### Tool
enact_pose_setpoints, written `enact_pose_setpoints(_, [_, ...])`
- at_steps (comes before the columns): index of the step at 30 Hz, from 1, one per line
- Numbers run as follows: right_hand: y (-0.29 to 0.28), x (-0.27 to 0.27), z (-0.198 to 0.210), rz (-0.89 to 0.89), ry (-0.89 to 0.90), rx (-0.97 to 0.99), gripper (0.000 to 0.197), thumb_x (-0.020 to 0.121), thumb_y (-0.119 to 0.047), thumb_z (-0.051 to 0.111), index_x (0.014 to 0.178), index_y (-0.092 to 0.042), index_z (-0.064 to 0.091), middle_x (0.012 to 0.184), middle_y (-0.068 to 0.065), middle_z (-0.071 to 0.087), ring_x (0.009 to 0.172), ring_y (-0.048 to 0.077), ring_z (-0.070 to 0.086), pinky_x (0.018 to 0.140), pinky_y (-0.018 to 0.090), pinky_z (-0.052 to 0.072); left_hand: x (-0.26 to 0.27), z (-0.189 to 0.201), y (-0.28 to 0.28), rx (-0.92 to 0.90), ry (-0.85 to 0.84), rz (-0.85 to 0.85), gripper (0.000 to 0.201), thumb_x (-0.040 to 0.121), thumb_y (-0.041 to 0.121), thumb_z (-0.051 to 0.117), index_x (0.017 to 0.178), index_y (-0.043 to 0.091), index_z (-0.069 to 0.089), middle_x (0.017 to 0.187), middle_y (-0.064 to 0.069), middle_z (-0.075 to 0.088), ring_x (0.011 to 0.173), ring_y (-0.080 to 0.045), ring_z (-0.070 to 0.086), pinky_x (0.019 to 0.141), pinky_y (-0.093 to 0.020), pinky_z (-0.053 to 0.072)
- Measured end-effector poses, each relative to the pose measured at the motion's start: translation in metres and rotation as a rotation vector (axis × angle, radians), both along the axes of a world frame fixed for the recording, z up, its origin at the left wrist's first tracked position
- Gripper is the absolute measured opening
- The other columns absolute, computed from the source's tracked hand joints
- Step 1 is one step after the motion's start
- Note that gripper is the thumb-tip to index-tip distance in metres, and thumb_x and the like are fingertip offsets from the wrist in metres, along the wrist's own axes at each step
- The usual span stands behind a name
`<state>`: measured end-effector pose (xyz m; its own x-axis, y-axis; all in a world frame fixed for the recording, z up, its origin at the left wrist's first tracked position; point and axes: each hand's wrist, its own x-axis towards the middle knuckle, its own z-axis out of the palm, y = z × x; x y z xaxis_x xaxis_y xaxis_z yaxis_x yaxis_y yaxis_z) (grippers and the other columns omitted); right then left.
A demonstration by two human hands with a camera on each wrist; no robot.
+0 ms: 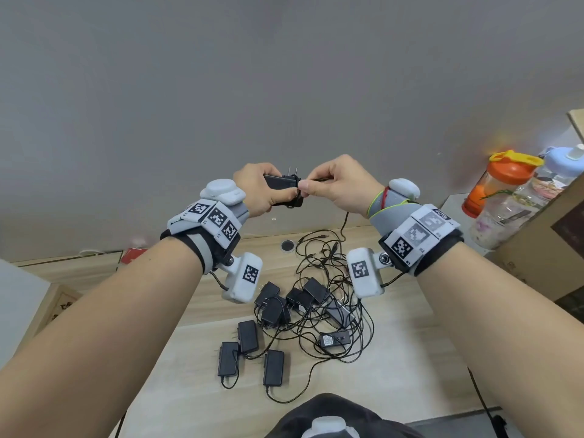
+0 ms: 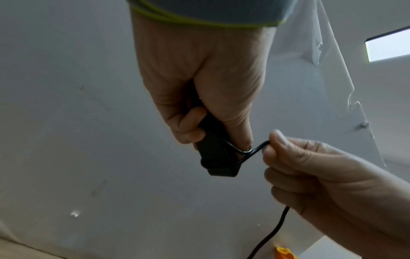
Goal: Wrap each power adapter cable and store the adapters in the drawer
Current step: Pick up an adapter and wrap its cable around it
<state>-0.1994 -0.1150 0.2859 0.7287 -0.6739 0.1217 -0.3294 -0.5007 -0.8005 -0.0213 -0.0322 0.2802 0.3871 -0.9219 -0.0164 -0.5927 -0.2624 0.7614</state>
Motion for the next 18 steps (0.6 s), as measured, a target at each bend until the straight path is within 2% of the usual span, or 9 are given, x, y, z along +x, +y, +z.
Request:
enact_pose_setpoints(1, [-0.001, -0.001, 0.001, -0.004, -0.021, 0.016, 0.022, 0.086, -0.037, 0.070, 0.075, -0.019, 0.077, 0.065, 0.016, 0.060, 0.062, 0.013, 0.043, 0.064, 0.029, 0.037, -0.001, -0.001, 0.001, 0.016, -0.037, -0.012, 0.027, 0.071, 0.041, 0.082, 0.083, 0.026, 0.063, 0.062, 0.006, 0.062, 0.050, -0.014, 0.055, 0.048, -0.021, 0.043])
enact_pose_setpoints(2, [-0.003, -0.002, 0.003, -0.011, -0.034, 0.026, 0.022, 0.087, -0.035, 0.071, 0.073, -0.019, 0.076, 0.066, 0.012, 0.065, 0.063, 0.010, 0.047, 0.067, 0.028, 0.040, -0.002, -0.001, 0.002, 0.032, -0.064, -0.027, 0.027, 0.070, 0.041, 0.082, 0.080, 0.027, 0.062, 0.059, 0.008, 0.061, 0.049, -0.012, 0.056, 0.047, -0.019, 0.041])
enact_pose_setpoints(4, [-0.006, -0.003, 0.006, -0.042, -0.049, 0.030, 0.021, 0.088, -0.031, 0.070, 0.071, -0.022, 0.074, 0.059, -0.007, 0.063, 0.061, 0.003, 0.049, 0.069, 0.026, 0.043, -0.005, -0.002, 0.004, 0.062, -0.071, -0.075, 0.027, 0.069, 0.040, 0.083, 0.078, 0.027, 0.062, 0.058, 0.009, 0.061, 0.045, -0.008, 0.054, 0.043, -0.016, 0.039])
enact_pose_setpoints(5, [-0.008, -0.004, 0.006, -0.061, -0.061, 0.023, 0.020, 0.089, -0.030, 0.070, 0.070, -0.023, 0.073, 0.057, -0.011, 0.062, 0.060, 0.000, 0.050, 0.070, 0.026, 0.044, -0.007, -0.001, 0.006, 0.069, -0.053, -0.107, 0.027, 0.069, 0.039, 0.084, 0.079, 0.025, 0.063, 0.058, 0.009, 0.061, 0.044, -0.007, 0.053, 0.042, -0.016, 0.038])
enact_pose_setpoints(8, [-0.014, -0.007, 0.005, -0.111, -0.110, 0.032, 0.020, 0.090, -0.031, 0.070, 0.072, -0.023, 0.072, 0.060, -0.008, 0.066, 0.060, -0.002, 0.052, 0.069, 0.024, 0.046, -0.013, 0.000, 0.007, 0.055, 0.042, -0.184, 0.030, 0.071, 0.037, 0.085, 0.081, 0.019, 0.062, 0.058, 0.004, 0.061, 0.046, -0.014, 0.052, 0.046, -0.021, 0.040])
enact_pose_setpoints(11, [-0.016, -0.010, -0.001, -0.148, -0.143, 0.076, 0.019, 0.091, -0.027, 0.069, 0.074, -0.019, 0.070, 0.048, -0.019, 0.058, 0.049, -0.004, 0.047, 0.061, 0.011, 0.039, -0.016, 0.003, 0.006, 0.042, 0.097, -0.216, 0.032, 0.071, 0.035, 0.086, 0.083, 0.016, 0.063, 0.062, -0.003, 0.064, 0.048, -0.019, 0.053, 0.049, -0.025, 0.042])
enact_pose_setpoints(15, [-0.016, -0.011, -0.012, -0.138, -0.170, 0.105, 0.019, 0.093, -0.024, 0.067, 0.074, -0.019, 0.068, 0.051, -0.020, 0.057, 0.052, -0.005, 0.046, 0.060, 0.009, 0.038, -0.025, 0.009, 0.007, 0.017, 0.179, -0.266, 0.027, 0.075, 0.027, 0.084, 0.082, 0.013, 0.062, 0.061, -0.004, 0.062, 0.048, -0.021, 0.051, 0.046, -0.025, 0.039])
enact_pose_setpoints(18, [-0.011, -0.008, -0.019, -0.113, -0.187, 0.136, 0.025, 0.097, -0.024, 0.061, 0.073, -0.019, 0.067, 0.061, -0.011, 0.057, 0.059, 0.003, 0.044, 0.060, 0.017, 0.037, -0.029, 0.011, 0.005, -0.027, 0.256, -0.256, 0.027, 0.075, 0.026, 0.084, 0.081, 0.013, 0.061, 0.062, -0.005, 0.059, 0.049, -0.022, 0.049, 0.048, -0.025, 0.038])
